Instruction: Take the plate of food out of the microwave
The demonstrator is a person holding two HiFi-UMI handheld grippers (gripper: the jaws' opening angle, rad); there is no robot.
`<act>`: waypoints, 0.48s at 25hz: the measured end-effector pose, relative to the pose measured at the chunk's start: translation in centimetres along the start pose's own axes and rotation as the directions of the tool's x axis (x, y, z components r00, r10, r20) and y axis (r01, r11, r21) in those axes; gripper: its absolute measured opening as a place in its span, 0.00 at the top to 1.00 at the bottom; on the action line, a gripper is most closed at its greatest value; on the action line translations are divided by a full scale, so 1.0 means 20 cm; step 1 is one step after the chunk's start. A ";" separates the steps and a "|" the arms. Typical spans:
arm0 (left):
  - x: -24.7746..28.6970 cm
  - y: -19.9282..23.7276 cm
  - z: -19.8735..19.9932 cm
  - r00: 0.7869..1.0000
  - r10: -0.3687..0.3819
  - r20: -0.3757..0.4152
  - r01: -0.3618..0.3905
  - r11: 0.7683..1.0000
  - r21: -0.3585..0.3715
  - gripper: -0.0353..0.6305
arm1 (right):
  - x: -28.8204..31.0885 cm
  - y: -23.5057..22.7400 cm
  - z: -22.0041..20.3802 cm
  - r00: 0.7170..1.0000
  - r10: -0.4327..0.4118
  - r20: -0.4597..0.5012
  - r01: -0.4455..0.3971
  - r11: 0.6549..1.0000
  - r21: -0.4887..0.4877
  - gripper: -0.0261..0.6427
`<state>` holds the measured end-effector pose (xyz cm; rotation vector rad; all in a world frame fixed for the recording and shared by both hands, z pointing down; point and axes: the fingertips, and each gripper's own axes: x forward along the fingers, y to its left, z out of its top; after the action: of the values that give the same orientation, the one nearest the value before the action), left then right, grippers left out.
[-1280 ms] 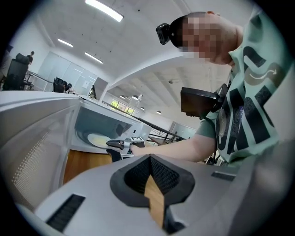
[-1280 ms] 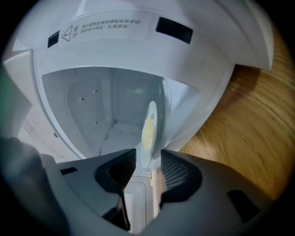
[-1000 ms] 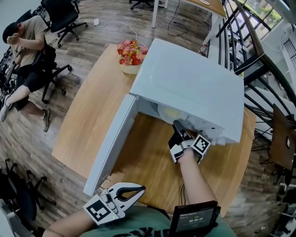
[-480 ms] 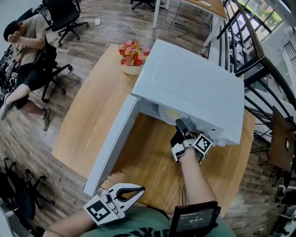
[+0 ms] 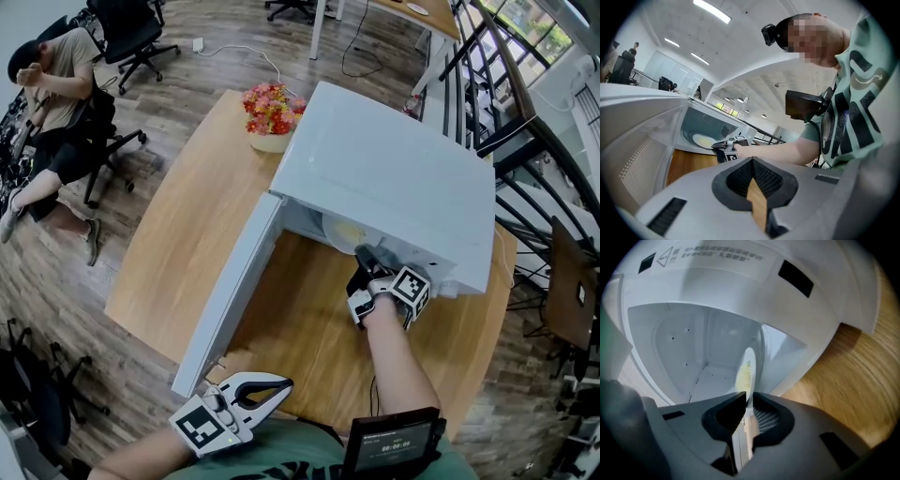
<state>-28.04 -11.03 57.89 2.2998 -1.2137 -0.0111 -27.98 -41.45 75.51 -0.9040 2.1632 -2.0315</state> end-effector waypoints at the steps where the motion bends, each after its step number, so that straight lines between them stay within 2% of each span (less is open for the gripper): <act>1: 0.00 0.00 0.00 1.000 -0.001 0.000 0.001 1.000 -0.002 0.96 | 0.00 0.00 0.00 1.000 -0.006 -0.002 0.006 1.000 -0.002 0.89; 3: -0.01 0.00 0.00 1.000 -0.001 0.000 0.001 1.000 -0.003 0.96 | -0.01 0.00 0.01 1.000 0.000 0.007 0.000 1.000 0.008 0.89; 7: -0.03 0.01 -0.01 1.000 0.010 -0.002 -0.010 1.000 -0.019 0.96 | -0.02 0.04 0.04 0.996 0.077 0.037 -0.077 0.997 -0.001 0.94; 12: -0.05 0.00 -0.01 1.000 0.013 -0.004 -0.013 1.000 -0.018 0.96 | -0.05 0.06 0.04 0.995 0.091 0.035 -0.091 0.996 -0.003 0.94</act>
<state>-28.51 -10.20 57.90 2.2749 -1.2221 -0.0131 -27.25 -41.85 73.97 -0.8189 2.1462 -1.9582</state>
